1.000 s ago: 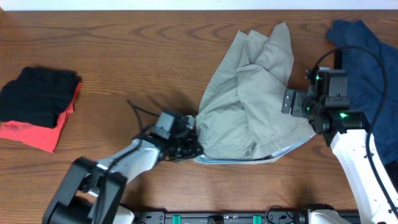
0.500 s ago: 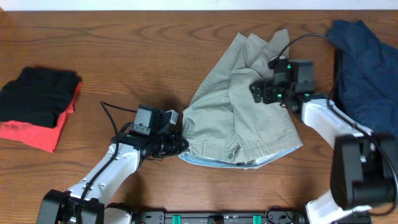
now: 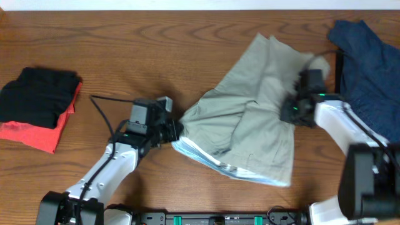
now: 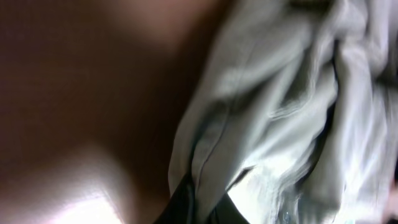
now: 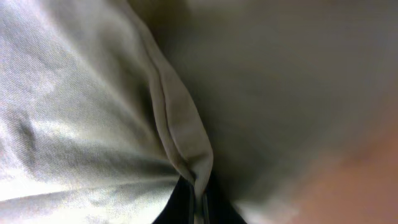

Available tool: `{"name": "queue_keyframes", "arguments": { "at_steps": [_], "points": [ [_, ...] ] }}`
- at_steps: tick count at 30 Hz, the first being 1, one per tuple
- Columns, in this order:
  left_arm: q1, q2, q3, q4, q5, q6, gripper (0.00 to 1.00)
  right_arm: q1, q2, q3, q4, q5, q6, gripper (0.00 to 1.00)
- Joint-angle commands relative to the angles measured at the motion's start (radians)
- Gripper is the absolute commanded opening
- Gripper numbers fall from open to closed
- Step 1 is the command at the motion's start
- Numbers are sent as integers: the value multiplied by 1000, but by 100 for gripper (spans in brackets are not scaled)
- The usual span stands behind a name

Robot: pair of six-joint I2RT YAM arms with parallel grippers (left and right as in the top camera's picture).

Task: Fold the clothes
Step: 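Pull the shorts apart with both grippers to spread them flat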

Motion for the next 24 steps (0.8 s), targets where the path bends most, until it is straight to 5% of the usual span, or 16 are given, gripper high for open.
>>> {"name": "queue_keyframes", "arguments": {
  "at_steps": [1, 11, 12, 16, 17, 24],
  "points": [
    [85, -3, 73, 58, -77, 6, 7, -82, -108, -2, -157, 74, 130, 4],
    [256, 31, 263, 238, -138, 7, 7, -41, -151, -4, -392, -150, 134, 9],
    [263, 40, 270, 238, -138, 7, 13, -31, -151, -4, -397, -174, 129, 9],
    [269, 73, 272, 149, -113, 6, 89, 29, -151, -4, -410, -236, 112, 13],
    [268, 79, 272, 97, -89, 6, 98, 46, -151, -4, -402, -218, 112, 15],
    [268, 90, 271, -353, 74, 6, 98, 71, -151, -4, -238, -130, 96, 22]
  ]
}}
